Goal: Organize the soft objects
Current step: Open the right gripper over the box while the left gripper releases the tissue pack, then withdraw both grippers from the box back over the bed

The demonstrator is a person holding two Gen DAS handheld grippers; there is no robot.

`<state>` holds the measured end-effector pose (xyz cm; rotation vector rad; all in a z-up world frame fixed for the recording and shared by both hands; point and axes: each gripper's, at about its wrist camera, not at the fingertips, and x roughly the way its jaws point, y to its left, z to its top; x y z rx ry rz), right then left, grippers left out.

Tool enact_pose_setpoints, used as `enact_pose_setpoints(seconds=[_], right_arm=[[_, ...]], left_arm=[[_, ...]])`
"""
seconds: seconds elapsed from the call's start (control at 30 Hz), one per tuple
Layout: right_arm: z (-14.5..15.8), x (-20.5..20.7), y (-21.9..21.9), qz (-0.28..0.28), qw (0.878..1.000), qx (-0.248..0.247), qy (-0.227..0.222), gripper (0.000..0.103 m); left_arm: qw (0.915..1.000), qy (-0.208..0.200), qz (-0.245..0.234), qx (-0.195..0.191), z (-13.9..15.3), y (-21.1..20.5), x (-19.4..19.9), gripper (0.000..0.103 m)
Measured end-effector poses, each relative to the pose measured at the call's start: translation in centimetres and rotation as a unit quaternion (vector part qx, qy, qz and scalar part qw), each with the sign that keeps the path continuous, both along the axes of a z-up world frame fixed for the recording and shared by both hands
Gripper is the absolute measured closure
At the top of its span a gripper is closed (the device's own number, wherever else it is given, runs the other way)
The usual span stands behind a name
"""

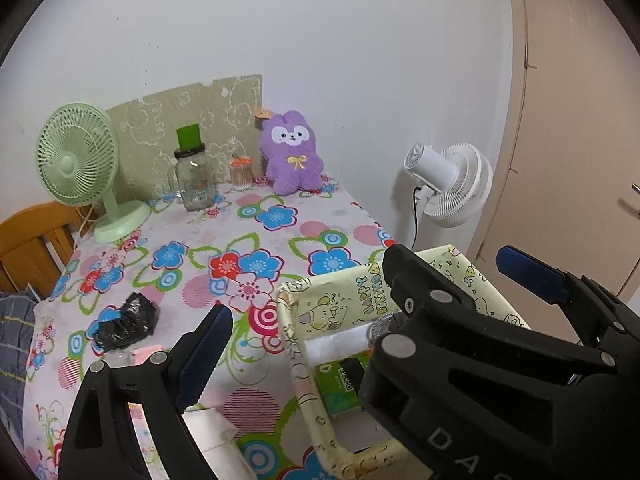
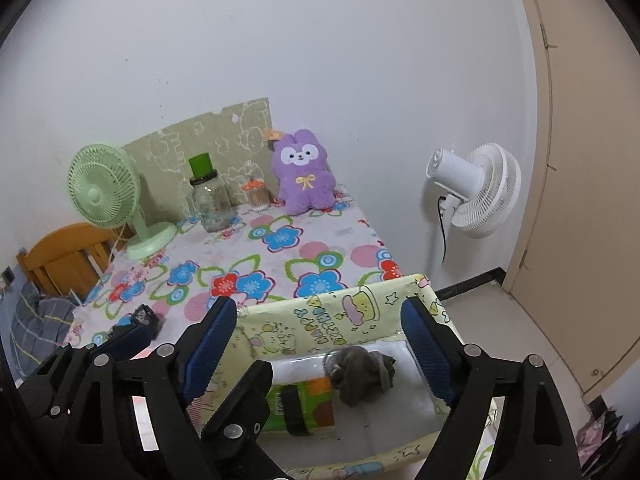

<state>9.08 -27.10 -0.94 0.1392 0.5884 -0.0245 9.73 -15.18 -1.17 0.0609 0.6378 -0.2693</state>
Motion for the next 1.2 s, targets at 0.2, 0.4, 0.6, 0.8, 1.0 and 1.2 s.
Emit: enact_pose_setpoints(seconds=[0.2, 0.4, 0.6, 0.8, 1.0, 1.2], right_arm=[[1.1, -1.3, 1.2, 0.005, 1.000, -0.005, -0.016, 0.013], [2.0, -2.3, 2.4, 0.011, 1.000, -0.006, -0.026, 0.010], [2.5, -3.2, 3.6, 0.015, 0.999, -0.009, -0.033, 0.009], [2.8, -4.0, 5.1, 0.018, 0.999, -0.013, -0.037, 0.008], [2.9, -4.7, 6.9, 0.028, 0.999, -0.018, -0.038, 0.007], [2.6, -5.2, 8.8, 0.039, 0.998, -0.027, -0.041, 0.007]], left_arm=[[0.9999, -0.013, 0.008, -0.001, 0.9, 1.3, -1.1, 0.004], [0.9996, -0.026, 0.013, -0.004, 1.6, 2.5, -2.2, 0.004], [0.9992, -0.035, 0.017, -0.007, 2.0, 3.7, -3.3, 0.004], [0.9988, -0.042, 0.021, -0.012, 2.2, 5.2, -4.2, 0.004], [0.9982, -0.051, 0.029, -0.015, 2.2, 7.0, -5.0, 0.004], [0.9973, -0.059, 0.041, -0.013, 1.8, 8.7, -5.6, 0.004]])
